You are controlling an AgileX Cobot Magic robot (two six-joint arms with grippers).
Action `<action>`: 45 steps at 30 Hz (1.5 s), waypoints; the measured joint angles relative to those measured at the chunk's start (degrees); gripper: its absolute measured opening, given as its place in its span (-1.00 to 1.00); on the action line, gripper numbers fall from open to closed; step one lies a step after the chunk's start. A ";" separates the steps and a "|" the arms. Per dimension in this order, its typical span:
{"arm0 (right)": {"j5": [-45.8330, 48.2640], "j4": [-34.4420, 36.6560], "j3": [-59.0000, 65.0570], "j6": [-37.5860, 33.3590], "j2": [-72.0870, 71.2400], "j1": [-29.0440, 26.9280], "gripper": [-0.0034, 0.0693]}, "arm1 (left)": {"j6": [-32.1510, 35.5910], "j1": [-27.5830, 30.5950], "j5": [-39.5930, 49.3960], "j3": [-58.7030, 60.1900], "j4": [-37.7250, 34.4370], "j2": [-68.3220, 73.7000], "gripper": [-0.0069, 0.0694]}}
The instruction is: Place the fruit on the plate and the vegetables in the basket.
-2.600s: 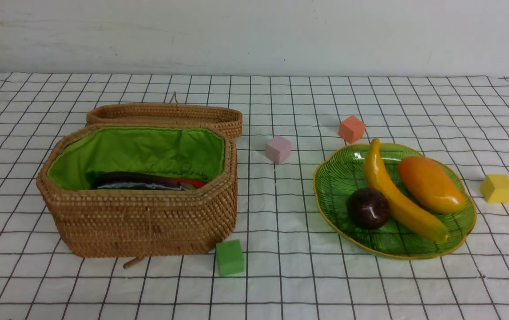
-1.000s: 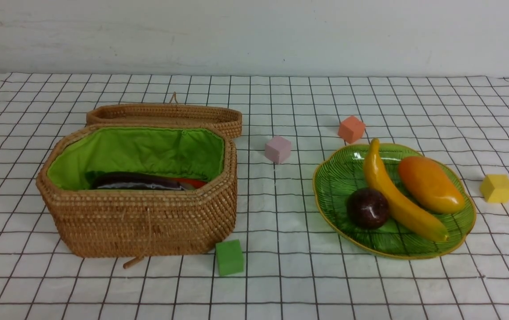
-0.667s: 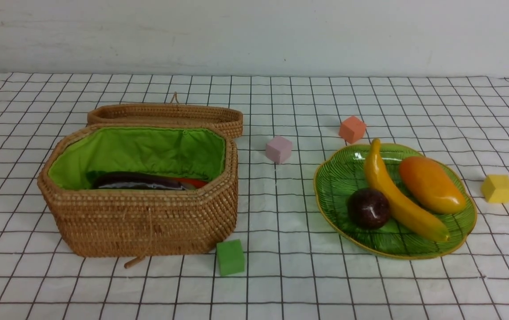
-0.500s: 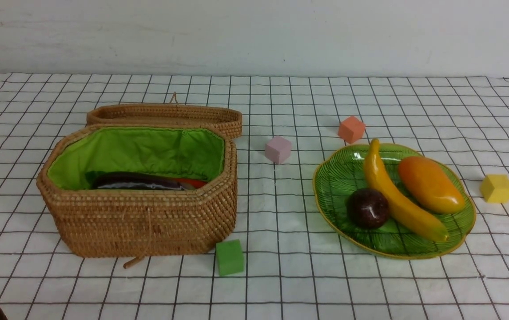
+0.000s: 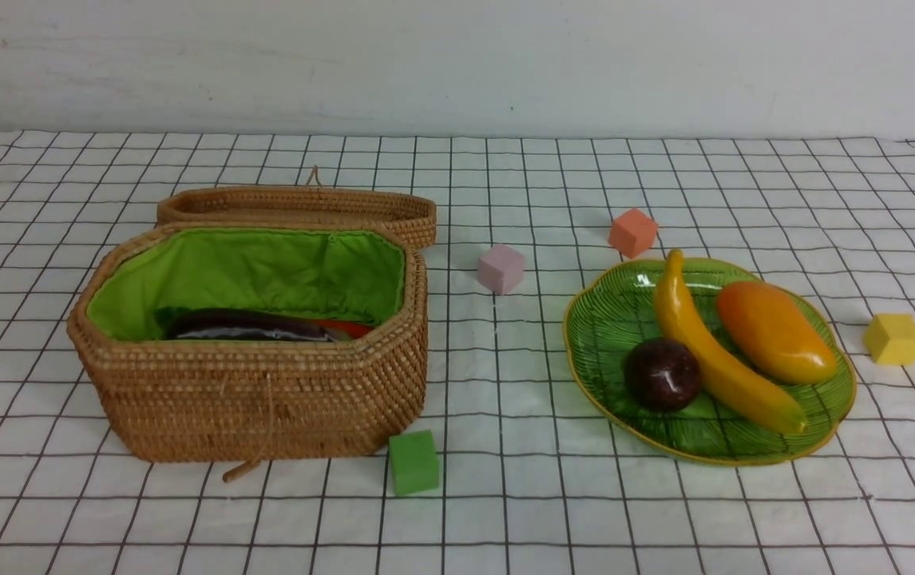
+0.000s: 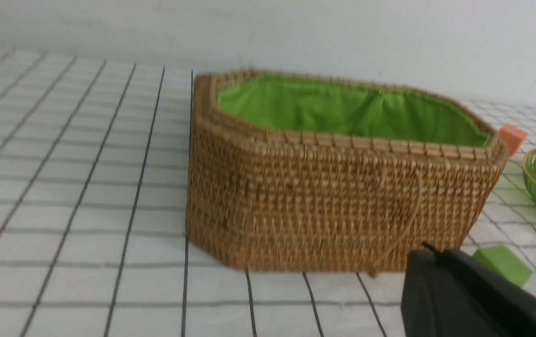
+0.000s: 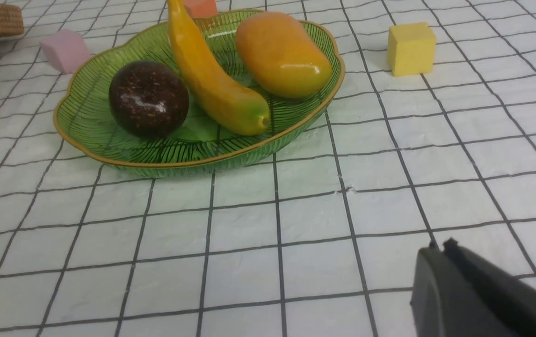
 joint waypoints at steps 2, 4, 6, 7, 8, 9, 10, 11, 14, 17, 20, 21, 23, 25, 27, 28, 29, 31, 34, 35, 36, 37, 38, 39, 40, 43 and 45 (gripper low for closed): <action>-0.01 0.00 0.00 0.00 0.00 0.00 -0.87 | -2.44 0.19 4.10 0.33 0.10 0.00 -0.85; -0.07 0.00 0.00 0.00 0.00 0.00 -0.87 | -4.04 0.19 8.09 0.50 0.50 0.00 -0.85; -0.07 0.00 0.00 0.00 0.00 0.00 -0.86 | -4.68 0.19 9.94 0.66 0.68 0.00 -0.85; -0.07 0.00 0.00 0.00 0.00 0.00 -0.86 | -5.06 0.19 10.58 0.66 0.68 0.00 -0.85; -0.07 0.00 0.00 0.00 0.00 0.00 -0.85 | -5.12 0.19 10.73 0.66 0.68 0.00 -0.85; -0.07 0.00 0.00 0.00 0.00 0.00 -0.85 | -5.22 0.19 10.74 0.66 0.68 0.00 -0.85; -0.07 0.00 0.00 0.00 0.00 0.00 -0.85 | -5.26 0.19 10.79 0.66 0.68 0.00 -0.85; -0.07 0.00 0.00 0.00 0.00 0.00 -0.85 | -5.26 0.19 10.79 0.66 0.68 0.00 -0.85; -0.07 0.00 0.00 0.00 0.00 0.00 -0.84 | -5.29 0.19 10.79 0.66 0.68 0.00 -0.85; -0.07 0.00 0.00 0.00 0.00 0.00 -0.83 | -5.33 0.19 10.79 0.66 0.74 0.00 -0.85; -0.07 0.00 0.00 0.00 0.00 0.00 -0.82 | -5.43 0.19 10.85 0.66 0.81 0.00 -0.85; -0.07 0.00 0.00 0.00 0.00 0.00 -0.81 | -5.43 0.19 10.85 0.66 0.86 0.00 -0.85; -0.07 0.00 0.00 0.00 0.00 0.00 -0.81 | -5.43 0.19 10.93 0.66 0.86 -0.16 -0.85; -0.07 0.00 0.00 0.00 0.00 0.00 -0.81 | -5.43 0.19 10.98 0.66 0.86 -0.47 -0.85; -0.07 0.00 0.00 0.00 0.00 0.00 -0.80 | -5.48 0.19 10.98 0.66 0.86 -0.68 -0.85; -0.07 0.02 0.00 0.00 0.00 0.00 -0.79 | -5.48 0.19 10.74 0.66 0.86 -0.68 -0.85; -0.07 0.07 0.00 0.00 0.00 0.00 -0.79 | -5.48 0.19 10.69 0.66 0.86 -0.68 -0.85; -0.07 0.12 0.00 0.00 0.00 0.00 -0.78 | -5.48 0.19 10.75 0.66 0.86 -0.68 -0.85; -0.07 0.12 0.00 0.00 0.00 0.00 -0.77 | -5.48 0.19 10.80 0.66 0.86 -0.68 -0.85; -0.07 0.12 0.00 0.00 0.00 0.00 -0.77 | -5.48 0.19 10.80 0.66 0.86 -0.68 -0.85; -0.07 0.12 0.00 0.00 0.00 0.00 -0.76 | -5.48 0.19 10.80 0.66 0.86 -0.68 -0.85; -0.07 0.12 0.00 0.00 0.00 0.00 -0.75 | -5.48 0.19 10.80 0.66 0.86 -0.68 -0.85; -0.07 0.16 0.00 0.00 0.00 0.00 -0.75 | -5.48 0.19 10.80 0.66 0.86 -0.68 -0.85; -0.07 0.16 0.00 0.00 0.00 0.00 -0.75 | -5.48 0.19 10.80 0.66 0.86 -0.68 -0.85; -0.07 0.16 0.00 0.00 0.00 0.00 -0.74 | -5.48 0.19 10.80 0.66 0.86 -0.68 -0.85; -0.07 0.16 0.00 0.00 0.00 0.00 -0.73 | -5.48 0.19 10.80 0.66 0.86 -0.68 -0.85; -0.08 0.16 0.00 0.00 0.00 0.00 -0.72 | -5.48 0.19 10.80 0.66 0.86 -0.68 -0.85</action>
